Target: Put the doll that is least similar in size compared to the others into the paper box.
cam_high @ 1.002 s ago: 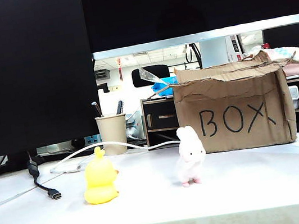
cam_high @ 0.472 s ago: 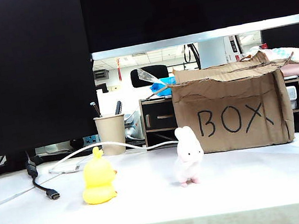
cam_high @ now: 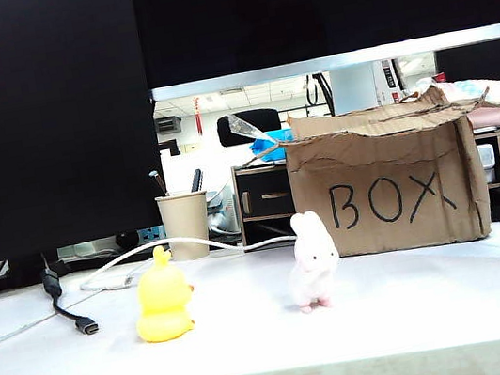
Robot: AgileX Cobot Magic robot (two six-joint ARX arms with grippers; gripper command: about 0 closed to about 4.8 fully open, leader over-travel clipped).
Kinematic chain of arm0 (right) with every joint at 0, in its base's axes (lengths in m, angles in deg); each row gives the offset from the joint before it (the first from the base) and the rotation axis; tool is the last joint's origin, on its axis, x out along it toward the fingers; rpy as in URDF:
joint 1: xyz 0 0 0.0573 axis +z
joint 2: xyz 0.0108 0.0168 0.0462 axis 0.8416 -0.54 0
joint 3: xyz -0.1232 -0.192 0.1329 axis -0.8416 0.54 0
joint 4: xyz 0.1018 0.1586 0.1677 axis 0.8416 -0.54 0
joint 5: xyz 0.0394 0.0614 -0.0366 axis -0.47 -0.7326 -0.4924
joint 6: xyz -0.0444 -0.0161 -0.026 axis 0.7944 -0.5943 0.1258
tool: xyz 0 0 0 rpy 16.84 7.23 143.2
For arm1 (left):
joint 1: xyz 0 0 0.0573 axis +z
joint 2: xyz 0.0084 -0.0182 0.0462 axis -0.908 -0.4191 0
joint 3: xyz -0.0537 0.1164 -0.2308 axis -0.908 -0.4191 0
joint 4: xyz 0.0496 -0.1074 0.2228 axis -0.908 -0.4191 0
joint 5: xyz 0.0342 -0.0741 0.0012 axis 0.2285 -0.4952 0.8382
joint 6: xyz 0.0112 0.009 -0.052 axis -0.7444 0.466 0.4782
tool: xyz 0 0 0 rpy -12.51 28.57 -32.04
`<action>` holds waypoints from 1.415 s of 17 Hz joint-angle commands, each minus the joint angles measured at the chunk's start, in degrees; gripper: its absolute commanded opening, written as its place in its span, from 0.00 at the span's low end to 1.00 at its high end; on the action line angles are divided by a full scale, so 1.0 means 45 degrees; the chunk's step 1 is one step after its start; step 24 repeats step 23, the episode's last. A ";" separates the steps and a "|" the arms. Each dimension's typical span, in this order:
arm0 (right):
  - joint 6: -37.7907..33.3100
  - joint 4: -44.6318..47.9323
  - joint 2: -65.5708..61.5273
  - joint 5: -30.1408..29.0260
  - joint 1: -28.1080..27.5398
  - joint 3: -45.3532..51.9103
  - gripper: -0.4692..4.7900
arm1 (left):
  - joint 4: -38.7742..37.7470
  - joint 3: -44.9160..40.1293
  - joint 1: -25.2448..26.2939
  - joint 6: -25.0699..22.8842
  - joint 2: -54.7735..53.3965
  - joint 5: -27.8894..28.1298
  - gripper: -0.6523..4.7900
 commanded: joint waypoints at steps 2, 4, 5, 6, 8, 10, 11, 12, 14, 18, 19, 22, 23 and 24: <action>-0.0024 0.0228 0.0005 0.0029 0.0005 0.0058 0.08 | 0.0646 0.0015 0.0024 0.0121 0.0000 0.0063 0.11; -0.0024 0.0228 0.0005 0.0024 0.0005 0.0058 0.08 | 0.0651 0.0015 0.0024 0.0121 0.0000 0.0248 0.11; -0.0024 0.0228 0.0005 0.0029 0.0005 0.0058 0.08 | 0.0651 0.0015 0.0024 0.0121 0.0000 0.0248 0.11; -0.0024 0.0228 0.0005 0.0024 0.0005 0.0058 0.08 | 0.0656 0.0015 0.0024 0.0121 0.0000 0.0253 0.11; -0.0024 0.0228 0.0005 0.0024 0.0000 0.0058 0.08 | 0.0656 0.0015 0.0024 0.0121 0.0000 0.0296 0.11; -0.0024 0.0228 0.0005 0.0029 0.0000 0.0058 0.08 | 0.1151 0.0015 0.0024 0.0486 0.0000 0.0291 0.11; -0.0024 0.0228 0.0005 0.0029 0.0000 0.0058 0.08 | 0.1355 0.0015 0.0024 0.0505 0.0000 0.0296 0.11; -0.0024 0.0228 0.0005 0.0024 0.0000 0.0058 0.08 | 0.1350 0.0015 0.0024 0.0500 0.0005 0.0287 0.11; -0.0024 0.0228 0.0005 0.0024 0.0000 0.0058 0.08 | 0.1350 0.0015 0.0024 0.0495 0.0005 0.0267 0.11; -0.0024 0.0228 0.0005 0.0029 0.0000 0.0058 0.08 | 0.1302 0.0015 0.0024 0.0495 0.0005 0.0243 0.11; -0.0024 0.0228 0.0005 0.0029 0.0000 0.0058 0.08 | 0.1297 0.0015 0.0024 0.0495 0.0005 0.0243 0.11; -0.0024 0.0228 0.0005 0.0029 0.0000 0.0058 0.08 | 0.1297 0.0015 0.0024 0.0491 0.0005 0.0243 0.11; -0.0024 0.0228 0.0005 0.0024 0.0000 0.0058 0.08 | 0.1302 0.0015 0.0024 0.0491 0.0005 0.0243 0.11; -0.0024 0.0228 0.0005 0.0024 0.0000 0.0058 0.08 | 0.1302 0.0015 0.0024 0.0491 0.0005 0.0243 0.11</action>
